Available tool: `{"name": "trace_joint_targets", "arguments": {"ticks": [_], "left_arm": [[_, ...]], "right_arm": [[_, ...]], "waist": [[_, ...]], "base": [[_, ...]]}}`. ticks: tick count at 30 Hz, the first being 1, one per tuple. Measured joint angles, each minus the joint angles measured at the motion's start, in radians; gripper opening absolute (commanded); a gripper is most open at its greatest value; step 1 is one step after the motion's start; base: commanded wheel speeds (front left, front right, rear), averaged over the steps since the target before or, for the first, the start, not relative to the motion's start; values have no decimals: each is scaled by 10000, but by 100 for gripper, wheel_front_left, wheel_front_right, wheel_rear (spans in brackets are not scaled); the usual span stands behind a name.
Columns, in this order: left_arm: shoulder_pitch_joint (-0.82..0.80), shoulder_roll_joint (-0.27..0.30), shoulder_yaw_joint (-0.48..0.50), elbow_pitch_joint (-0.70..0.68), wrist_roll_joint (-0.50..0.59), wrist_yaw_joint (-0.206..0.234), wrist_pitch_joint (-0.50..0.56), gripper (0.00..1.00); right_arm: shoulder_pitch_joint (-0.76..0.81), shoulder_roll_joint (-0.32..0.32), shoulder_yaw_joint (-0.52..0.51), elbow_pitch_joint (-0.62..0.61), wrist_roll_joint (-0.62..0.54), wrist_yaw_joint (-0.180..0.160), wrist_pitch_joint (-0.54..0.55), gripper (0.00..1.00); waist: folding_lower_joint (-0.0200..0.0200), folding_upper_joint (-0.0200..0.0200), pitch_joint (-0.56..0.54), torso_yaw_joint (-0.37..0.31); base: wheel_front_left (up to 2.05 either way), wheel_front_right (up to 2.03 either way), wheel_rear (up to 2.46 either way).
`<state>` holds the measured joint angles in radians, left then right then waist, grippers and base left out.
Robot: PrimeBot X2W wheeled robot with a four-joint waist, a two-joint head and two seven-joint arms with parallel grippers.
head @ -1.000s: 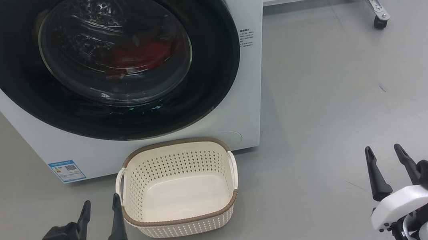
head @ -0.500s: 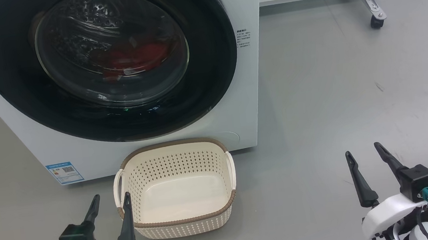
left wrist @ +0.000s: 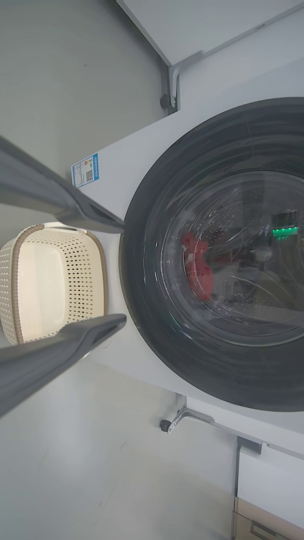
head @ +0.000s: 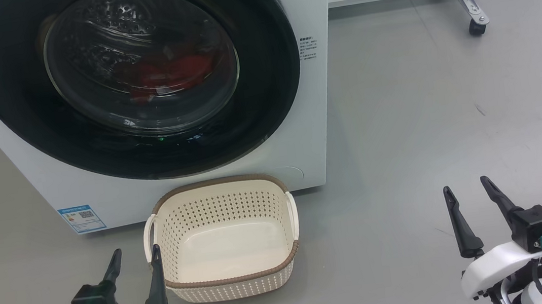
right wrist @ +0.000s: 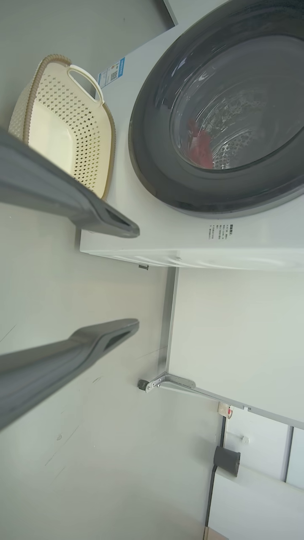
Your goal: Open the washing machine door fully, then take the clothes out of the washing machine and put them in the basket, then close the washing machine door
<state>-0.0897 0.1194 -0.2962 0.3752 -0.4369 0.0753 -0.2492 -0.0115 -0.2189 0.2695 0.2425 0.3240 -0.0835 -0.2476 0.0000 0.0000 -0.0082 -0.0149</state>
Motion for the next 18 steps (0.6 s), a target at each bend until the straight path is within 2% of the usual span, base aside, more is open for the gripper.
{"name": "trace_joint_targets", "arguments": {"ticks": [8,9,10,18], "left_arm": [[-19,-36,42,50,0,0,0,100],[-20,-40,48,54,0,0,0,100],[-21,-44,56,56,0,0,0,100],[-25,-90,81,100,0,0,0,100]], "right_arm": [[1,50,-136,-46,6,0,0,100],[1,69,-171,-50,10,-2,-2,52],[1,86,-205,-58,10,-10,-2,0],[6,146,-280,-63,92,-10,-2,0]], "waist": [[0,0,0,18],[0,0,0,20],[0,0,0,22],[0,0,0,38]], "base": [[0,0,0],[0,0,0],[0,0,0],[0,0,0]]}}
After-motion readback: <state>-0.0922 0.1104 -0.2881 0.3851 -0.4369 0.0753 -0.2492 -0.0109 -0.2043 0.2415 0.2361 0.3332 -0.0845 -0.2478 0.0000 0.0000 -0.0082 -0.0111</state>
